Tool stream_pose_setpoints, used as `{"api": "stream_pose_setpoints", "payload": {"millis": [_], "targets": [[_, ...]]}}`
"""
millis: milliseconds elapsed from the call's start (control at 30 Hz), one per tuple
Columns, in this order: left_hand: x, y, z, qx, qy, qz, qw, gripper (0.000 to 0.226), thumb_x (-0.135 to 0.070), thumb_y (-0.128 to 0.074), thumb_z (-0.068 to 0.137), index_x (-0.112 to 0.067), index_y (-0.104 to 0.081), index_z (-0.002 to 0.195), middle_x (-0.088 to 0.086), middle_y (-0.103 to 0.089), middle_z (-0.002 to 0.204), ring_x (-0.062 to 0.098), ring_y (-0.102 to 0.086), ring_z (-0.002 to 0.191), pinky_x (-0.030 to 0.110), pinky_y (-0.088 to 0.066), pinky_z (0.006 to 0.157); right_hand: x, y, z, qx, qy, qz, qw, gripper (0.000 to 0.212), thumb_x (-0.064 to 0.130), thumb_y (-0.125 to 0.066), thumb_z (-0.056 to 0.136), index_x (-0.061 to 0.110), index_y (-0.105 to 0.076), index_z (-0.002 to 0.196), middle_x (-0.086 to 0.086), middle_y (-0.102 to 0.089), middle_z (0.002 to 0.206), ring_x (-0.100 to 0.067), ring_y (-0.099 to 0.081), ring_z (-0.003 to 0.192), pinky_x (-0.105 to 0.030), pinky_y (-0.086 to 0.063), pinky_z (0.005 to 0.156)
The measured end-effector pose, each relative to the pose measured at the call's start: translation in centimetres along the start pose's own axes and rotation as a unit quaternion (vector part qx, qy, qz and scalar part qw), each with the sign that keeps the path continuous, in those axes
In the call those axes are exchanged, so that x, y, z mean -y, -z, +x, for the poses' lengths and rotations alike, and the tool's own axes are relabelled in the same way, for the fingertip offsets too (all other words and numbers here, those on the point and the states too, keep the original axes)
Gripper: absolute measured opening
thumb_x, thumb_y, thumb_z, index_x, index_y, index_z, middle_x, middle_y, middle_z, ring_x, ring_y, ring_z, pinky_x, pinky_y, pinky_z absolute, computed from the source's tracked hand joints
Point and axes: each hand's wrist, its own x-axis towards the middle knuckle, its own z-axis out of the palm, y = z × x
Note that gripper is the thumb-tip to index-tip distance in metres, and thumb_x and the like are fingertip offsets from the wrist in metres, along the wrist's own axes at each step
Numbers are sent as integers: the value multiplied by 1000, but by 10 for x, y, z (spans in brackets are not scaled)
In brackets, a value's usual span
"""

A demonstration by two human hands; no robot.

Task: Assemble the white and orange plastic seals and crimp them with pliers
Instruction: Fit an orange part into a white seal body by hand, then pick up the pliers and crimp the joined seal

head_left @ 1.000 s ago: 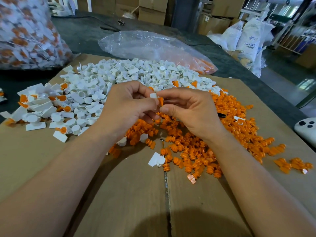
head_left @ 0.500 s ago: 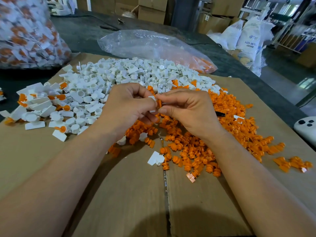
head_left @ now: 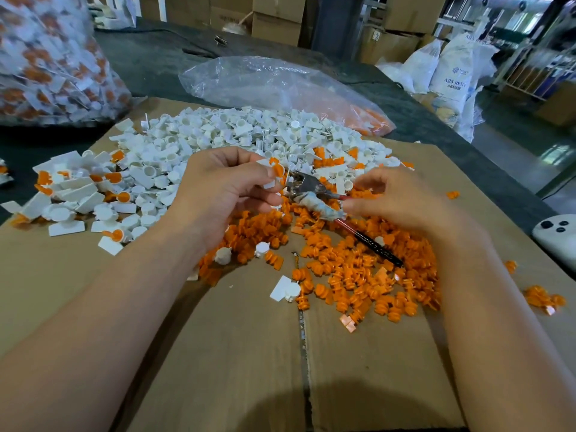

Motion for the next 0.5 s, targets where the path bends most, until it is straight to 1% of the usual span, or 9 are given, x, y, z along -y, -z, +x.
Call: {"api": "stream_pose_setpoints", "payload": {"millis": [67,100,133,167,200,267,367,433,500], "targets": [[-1,0,0,-2,-2,-7,1000,19,8,-59,78,-7,-56,66,6,-64,52,15,-61,43,17,-45,40,1,1,-1,91,-11,-60,994,99,72,-56,52,21,-42,135,0,-45,138,-18,-44,122,-25,-33,86],[-1,1,0,-2,-3,-9,1000,19,8,-59,77,-7,-56,67,6,-64,52,15,-60,43,17,-45,40,3,-1,-2,120,-12,-85,989,109,74,-53,45,21,-36,139,-1,-40,142,-19,-41,125,-26,-33,88],[-1,1,0,-2,-3,-9,1000,18,8,-60,78,-7,-56,67,5,-64,52,15,-60,43,17,-45,40,5,-3,-2,134,-11,-110,985,114,75,-53,43,21,-31,141,-1,-35,146,-20,-37,129,-27,-32,92],[-1,1,0,-1,-4,-8,1000,18,8,-60,78,-7,-56,67,5,-64,52,15,-61,43,17,-45,40,5,-5,-2,136,-11,-132,982,113,74,-56,47,21,-27,143,-2,-31,148,-21,-33,132,-29,-31,97],[-1,1,0,-1,-5,-9,1000,18,8,-60,77,-7,-56,68,6,-64,52,15,-61,44,17,-45,40,5,-7,-1,129,-12,-142,981,109,72,-60,53,21,-25,144,-2,-29,149,-22,-31,133,-30,-30,100],[-1,1,0,0,-8,-9,1000,18,7,-60,77,-7,-57,67,6,-65,53,15,-61,44,17,-45,40,5,-8,0,111,-17,-133,985,100,66,-65,61,22,-28,143,-2,-32,147,-22,-33,132,-33,-32,100],[0,1,0,-1,-9,-11,1000,18,7,-60,78,-7,-58,68,7,-66,54,15,-62,45,17,-47,41,9,-9,-3,70,-21,-140,988,87,61,-68,63,22,-41,136,-1,-43,139,-22,-41,124,-36,-37,97],[0,2,0,-3,-10,-12,1000,17,6,-60,78,-7,-57,69,7,-66,55,16,-62,46,18,-47,42,14,-10,-6,9,-12,-146,989,68,52,-71,65,19,-55,122,-3,-55,123,-22,-50,106,-35,-44,85],[1,2,1,-4,-11,-13,1000,17,6,-60,79,-8,-56,69,7,-66,55,16,-63,46,18,-47,42,18,-10,-8,-40,-5,-149,988,52,45,-69,66,17,-62,110,-3,-61,104,-20,-52,88,-32,-46,72]]}}
